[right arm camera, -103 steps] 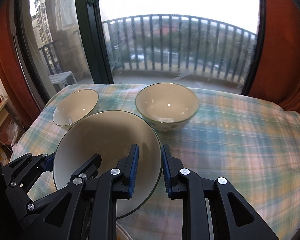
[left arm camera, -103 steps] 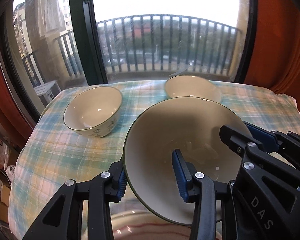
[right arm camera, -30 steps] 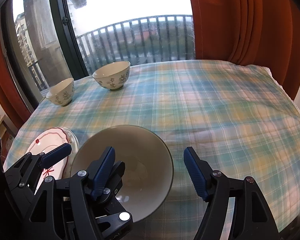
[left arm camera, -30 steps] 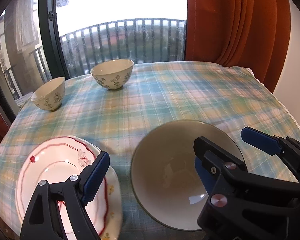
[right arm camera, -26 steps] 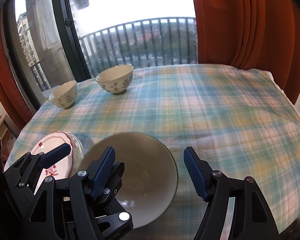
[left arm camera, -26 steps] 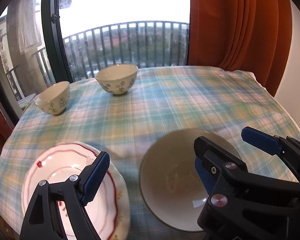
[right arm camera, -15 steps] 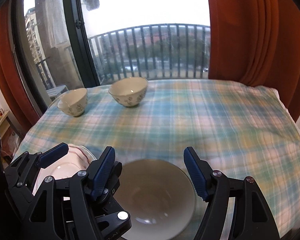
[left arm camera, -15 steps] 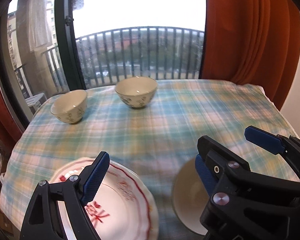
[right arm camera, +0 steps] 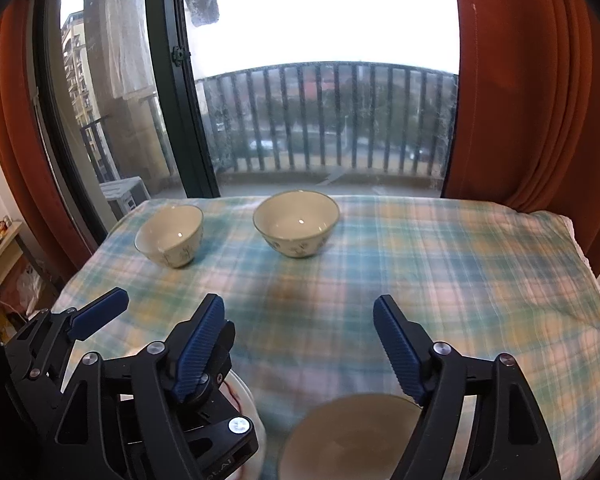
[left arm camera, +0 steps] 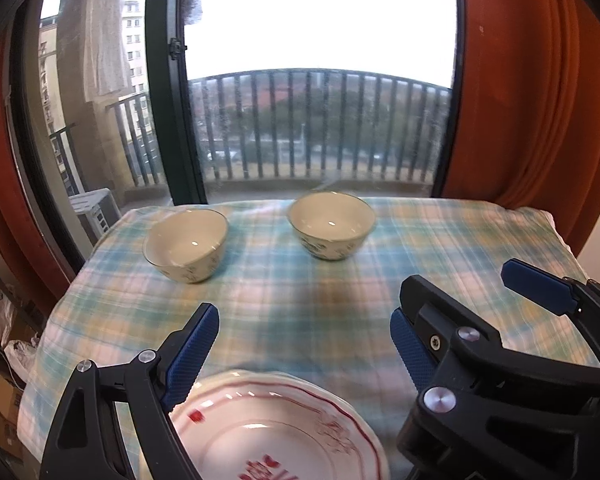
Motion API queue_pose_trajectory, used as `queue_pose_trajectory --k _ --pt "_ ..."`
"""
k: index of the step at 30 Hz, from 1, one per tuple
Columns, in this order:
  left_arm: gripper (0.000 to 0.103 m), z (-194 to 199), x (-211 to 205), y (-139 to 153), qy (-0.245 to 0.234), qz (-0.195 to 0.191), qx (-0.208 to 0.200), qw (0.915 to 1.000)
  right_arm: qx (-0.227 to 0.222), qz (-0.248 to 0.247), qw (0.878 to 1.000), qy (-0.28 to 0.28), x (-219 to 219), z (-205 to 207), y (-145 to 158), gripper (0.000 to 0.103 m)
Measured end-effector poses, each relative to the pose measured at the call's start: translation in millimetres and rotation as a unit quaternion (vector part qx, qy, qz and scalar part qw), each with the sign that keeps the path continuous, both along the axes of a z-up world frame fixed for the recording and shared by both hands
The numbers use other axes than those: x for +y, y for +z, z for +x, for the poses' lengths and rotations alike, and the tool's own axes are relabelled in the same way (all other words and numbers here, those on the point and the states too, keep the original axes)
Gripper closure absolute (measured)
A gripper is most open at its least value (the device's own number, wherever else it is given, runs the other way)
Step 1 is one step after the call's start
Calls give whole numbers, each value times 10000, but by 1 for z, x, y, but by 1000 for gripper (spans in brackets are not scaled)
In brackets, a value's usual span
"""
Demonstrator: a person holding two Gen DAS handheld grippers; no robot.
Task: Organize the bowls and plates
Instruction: 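Move both grippers to the second green-rimmed cream bowl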
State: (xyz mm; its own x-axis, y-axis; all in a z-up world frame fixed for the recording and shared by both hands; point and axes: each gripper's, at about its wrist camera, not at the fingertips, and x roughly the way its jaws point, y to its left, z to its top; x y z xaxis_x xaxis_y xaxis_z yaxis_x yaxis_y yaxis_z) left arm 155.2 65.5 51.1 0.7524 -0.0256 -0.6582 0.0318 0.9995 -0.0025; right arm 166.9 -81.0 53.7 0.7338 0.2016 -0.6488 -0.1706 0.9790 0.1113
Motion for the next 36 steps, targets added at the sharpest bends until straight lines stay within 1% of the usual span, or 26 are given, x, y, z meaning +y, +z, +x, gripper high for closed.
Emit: queue_pose_trajectory --k 3,7,13,18,27,31,33,35,36 --pt "10 9 13 3 87 22 -58 9999 -58 -23 10000 20 13 10 5 18" --pt "8 21 32 7 231 43 -127 9996 -121 -41 9999 47 31 25 7 11" --pt "7 46 63 8 419 110 -162 9989 -155 1 9996 234 63 53 8 11" --pt "7 78 86 9 501 278 -139 9983 -285 -20 9989 381 90 85 10 11" --pt "8 131 119 2 769 467 -152 9958 -315 130 9984 454 127 141 4 11" --pt "12 147 131 -8 830 415 -67 9957 -229 123 9986 451 140 160 -2 11" --pt "13 154 136 -15 931 470 -54 9945 -238 31 9988 427 149 170 -8 11" --pt "24 162 142 -27 1039 503 70 9933 -261 -110 9988 401 157 177 -17 11" --pt "26 164 145 -32 1025 452 168 9936 -213 -150 9989 397 162 181 -23 11"
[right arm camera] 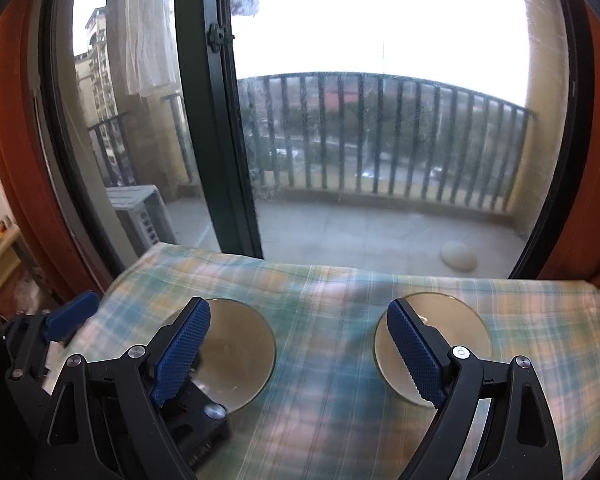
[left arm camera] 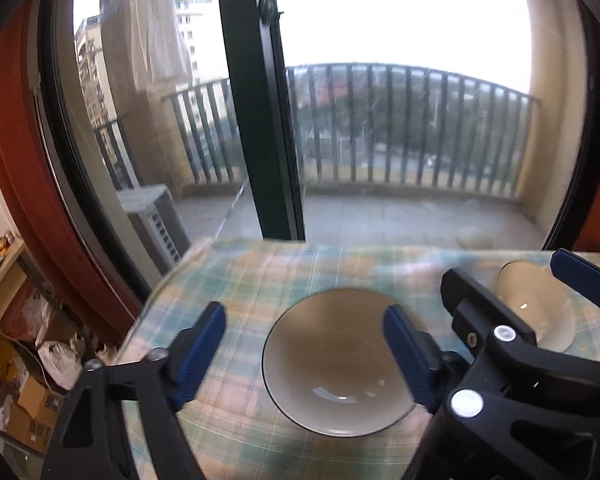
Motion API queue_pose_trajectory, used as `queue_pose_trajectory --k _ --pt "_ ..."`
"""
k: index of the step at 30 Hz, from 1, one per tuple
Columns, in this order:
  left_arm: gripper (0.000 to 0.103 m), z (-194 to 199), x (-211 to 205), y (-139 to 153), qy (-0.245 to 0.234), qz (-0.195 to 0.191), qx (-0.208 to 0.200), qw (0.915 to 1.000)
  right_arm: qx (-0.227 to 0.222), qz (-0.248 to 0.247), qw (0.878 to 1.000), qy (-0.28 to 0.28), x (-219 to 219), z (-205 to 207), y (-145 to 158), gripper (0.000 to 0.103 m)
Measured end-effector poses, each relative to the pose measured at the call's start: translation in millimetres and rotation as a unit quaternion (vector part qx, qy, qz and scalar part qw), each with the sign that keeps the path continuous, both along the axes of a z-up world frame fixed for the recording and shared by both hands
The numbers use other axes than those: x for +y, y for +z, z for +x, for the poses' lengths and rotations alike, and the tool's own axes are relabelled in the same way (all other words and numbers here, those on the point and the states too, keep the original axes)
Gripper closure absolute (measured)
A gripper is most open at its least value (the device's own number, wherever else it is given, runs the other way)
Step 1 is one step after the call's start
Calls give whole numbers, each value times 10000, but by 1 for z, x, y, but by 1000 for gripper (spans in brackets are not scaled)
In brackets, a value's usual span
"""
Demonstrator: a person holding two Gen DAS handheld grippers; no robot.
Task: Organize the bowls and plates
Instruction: 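Move both grippers to the second green-rimmed cream bowl, then grasp the second bowl rim with the left gripper while the right gripper grips beside it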
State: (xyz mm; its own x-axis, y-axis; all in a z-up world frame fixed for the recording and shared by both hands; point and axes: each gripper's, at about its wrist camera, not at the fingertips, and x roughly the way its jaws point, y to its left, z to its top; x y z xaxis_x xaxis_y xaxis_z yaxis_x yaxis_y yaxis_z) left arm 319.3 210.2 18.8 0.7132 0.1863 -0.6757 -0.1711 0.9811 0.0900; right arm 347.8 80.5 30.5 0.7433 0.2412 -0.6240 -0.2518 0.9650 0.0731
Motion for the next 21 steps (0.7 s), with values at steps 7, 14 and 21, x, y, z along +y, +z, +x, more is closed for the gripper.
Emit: queue_pose_trajectory --k 7,14,21 --pt "53 15 13 -35 78 -258 519 9983 473 -184 9987 50 16 19 -35 16" --pt "61 16 12 -40 123 -32 438 9990 907 -76 9957 181 19 28 -52 48" --pt "61 16 19 -42 247 -178 520 9982 965 -65 9948 308 27 27 -52 54"
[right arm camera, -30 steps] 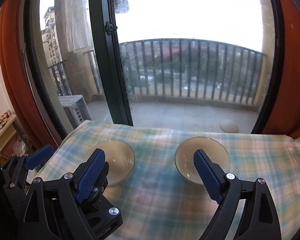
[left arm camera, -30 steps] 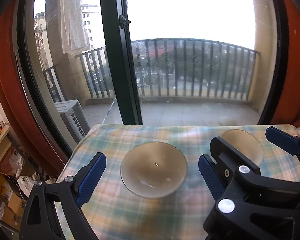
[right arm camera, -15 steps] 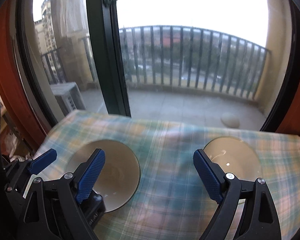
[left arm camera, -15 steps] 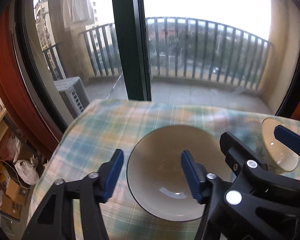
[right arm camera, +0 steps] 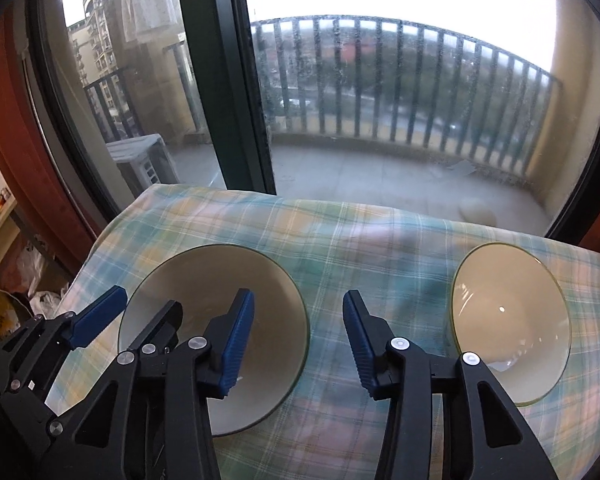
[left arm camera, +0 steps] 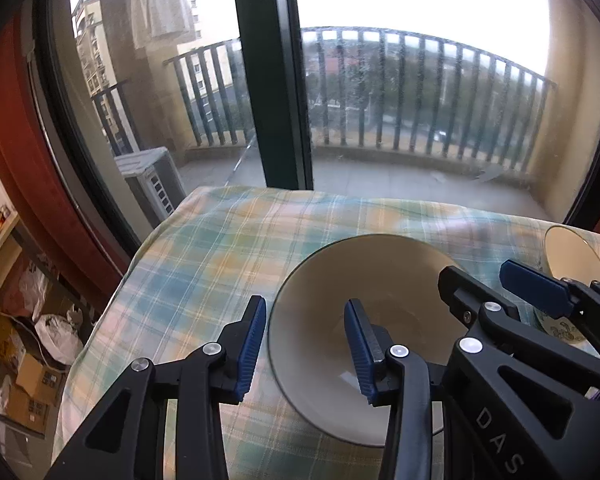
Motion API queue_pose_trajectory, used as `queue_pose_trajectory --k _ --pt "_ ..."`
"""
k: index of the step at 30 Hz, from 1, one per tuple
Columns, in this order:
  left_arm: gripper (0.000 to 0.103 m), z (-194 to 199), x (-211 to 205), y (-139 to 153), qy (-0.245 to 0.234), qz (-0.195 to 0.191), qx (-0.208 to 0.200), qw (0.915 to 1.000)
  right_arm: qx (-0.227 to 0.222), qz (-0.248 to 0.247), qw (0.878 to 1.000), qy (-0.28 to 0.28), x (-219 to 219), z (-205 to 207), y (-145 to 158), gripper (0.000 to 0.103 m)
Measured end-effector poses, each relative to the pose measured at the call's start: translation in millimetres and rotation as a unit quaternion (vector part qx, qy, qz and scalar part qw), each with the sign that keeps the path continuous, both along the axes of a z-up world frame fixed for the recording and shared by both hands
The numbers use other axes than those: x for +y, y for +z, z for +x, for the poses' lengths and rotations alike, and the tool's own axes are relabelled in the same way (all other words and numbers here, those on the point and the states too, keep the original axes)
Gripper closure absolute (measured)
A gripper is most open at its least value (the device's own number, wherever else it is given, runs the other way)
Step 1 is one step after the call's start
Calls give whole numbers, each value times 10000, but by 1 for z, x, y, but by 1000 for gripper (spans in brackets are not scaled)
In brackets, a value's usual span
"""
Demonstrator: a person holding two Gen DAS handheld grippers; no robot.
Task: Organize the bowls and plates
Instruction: 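Grasp the second bowl rim with the left gripper while the right gripper grips beside it, then lift the second bowl and carry it over the first cream bowl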
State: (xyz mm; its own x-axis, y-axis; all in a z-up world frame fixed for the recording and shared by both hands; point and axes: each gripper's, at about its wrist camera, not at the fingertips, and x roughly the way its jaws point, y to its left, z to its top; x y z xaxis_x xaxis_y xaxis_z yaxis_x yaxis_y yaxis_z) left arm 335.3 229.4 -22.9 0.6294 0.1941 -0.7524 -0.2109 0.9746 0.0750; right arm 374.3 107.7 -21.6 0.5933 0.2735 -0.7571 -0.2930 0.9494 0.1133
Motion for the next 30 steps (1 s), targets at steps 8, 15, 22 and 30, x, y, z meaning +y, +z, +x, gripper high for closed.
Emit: queue_pose_trajectory --k 8,15,22,30 --pt "76 -2 9 -14 128 -243 220 9994 239 -92 9996 112 9 0 -13 66" --pt "79 -5 8 -13 178 -173 195 9995 221 -206 9995 37 6 -1 -13 76" --pt "79 -12 4 -10 164 -262 228 9993 254 -287 9993 33 4 -7 -9 76" --pt "79 -27 -5 2 127 -297 127 9994 162 -321 9994 -1 -6 -23 5 76"
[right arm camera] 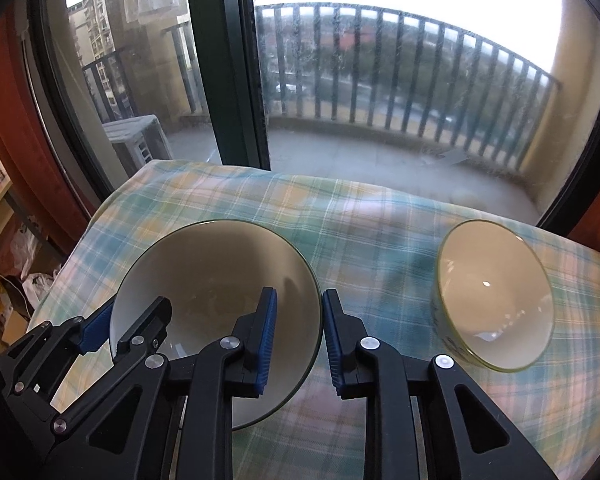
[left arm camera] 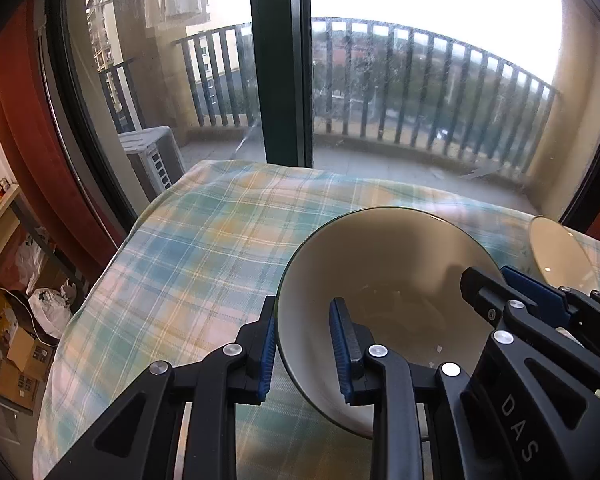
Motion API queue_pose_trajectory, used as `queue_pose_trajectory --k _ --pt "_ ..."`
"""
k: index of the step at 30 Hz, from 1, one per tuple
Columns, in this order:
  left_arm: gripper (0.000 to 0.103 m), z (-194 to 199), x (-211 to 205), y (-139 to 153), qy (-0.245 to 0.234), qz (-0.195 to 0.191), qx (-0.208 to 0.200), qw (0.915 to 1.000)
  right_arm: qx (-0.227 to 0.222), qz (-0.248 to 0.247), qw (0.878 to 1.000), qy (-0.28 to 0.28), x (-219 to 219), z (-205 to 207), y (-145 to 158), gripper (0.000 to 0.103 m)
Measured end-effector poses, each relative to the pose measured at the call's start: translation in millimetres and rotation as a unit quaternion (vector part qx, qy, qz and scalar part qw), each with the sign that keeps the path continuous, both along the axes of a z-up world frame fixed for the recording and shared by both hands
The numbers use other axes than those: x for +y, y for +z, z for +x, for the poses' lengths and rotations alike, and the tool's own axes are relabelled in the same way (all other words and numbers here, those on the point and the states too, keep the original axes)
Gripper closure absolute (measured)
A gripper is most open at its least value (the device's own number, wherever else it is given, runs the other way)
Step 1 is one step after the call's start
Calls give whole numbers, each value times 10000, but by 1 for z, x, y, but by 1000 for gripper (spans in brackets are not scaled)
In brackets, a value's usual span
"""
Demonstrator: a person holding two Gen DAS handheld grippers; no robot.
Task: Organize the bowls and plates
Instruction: 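Lift the second bowl and carry it over the first cream bowl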
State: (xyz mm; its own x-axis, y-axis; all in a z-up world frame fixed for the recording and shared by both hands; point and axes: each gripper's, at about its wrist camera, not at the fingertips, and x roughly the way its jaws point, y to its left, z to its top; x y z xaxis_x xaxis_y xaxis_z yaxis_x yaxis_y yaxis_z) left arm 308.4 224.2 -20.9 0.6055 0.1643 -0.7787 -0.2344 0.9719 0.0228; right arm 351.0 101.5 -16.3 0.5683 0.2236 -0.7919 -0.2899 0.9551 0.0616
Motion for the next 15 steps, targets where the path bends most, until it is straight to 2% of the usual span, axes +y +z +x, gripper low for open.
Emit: queue_pose_trajectory --k 15 --pt "79 -39 -44 30 -228 152 -301 9992 -248 130 9994 -222 -48 -45 30 76"
